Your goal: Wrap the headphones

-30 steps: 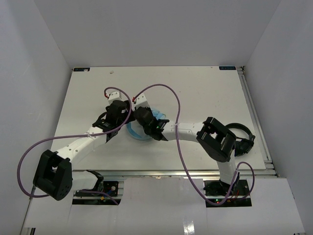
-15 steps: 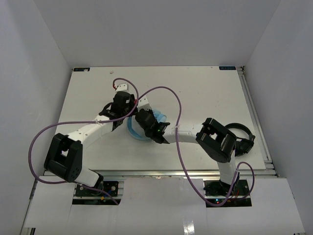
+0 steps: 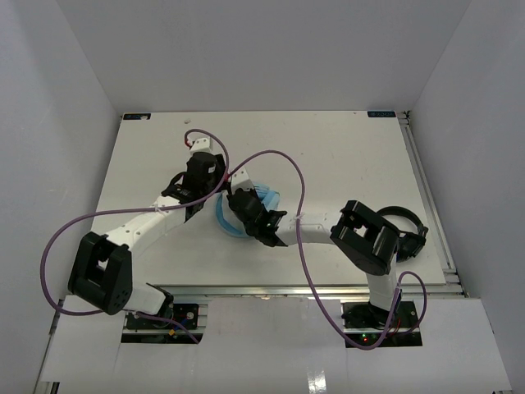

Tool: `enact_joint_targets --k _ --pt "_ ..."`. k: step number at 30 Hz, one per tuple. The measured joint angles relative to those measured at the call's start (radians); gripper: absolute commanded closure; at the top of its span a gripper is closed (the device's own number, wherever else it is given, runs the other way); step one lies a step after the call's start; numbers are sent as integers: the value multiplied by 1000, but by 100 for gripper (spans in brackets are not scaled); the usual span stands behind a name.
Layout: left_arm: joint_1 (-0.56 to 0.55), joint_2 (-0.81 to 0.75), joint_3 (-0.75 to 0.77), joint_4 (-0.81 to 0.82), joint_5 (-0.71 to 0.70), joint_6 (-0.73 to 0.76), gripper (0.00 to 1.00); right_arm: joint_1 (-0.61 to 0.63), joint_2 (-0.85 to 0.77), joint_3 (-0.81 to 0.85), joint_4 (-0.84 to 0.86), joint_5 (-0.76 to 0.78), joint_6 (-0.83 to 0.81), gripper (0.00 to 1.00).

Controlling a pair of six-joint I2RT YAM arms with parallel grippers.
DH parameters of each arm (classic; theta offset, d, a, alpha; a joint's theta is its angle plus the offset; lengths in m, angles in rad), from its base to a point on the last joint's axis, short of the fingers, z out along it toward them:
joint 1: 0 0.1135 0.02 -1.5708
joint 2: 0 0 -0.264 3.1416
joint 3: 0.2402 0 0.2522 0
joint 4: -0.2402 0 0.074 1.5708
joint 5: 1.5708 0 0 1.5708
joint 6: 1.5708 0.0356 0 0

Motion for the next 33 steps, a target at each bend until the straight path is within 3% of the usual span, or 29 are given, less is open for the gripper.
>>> enact_joint_targets --k 12,24,33 --pt "-8 -63 0 5 -49 -29 32 21 0 0 -26 0 -24 56" --pt "-9 -114 0 -12 -71 -48 31 43 -51 0 -72 19 -24 41" --pt "-10 -164 0 -52 -81 -58 30 48 -116 -1 -124 24 -7 40"
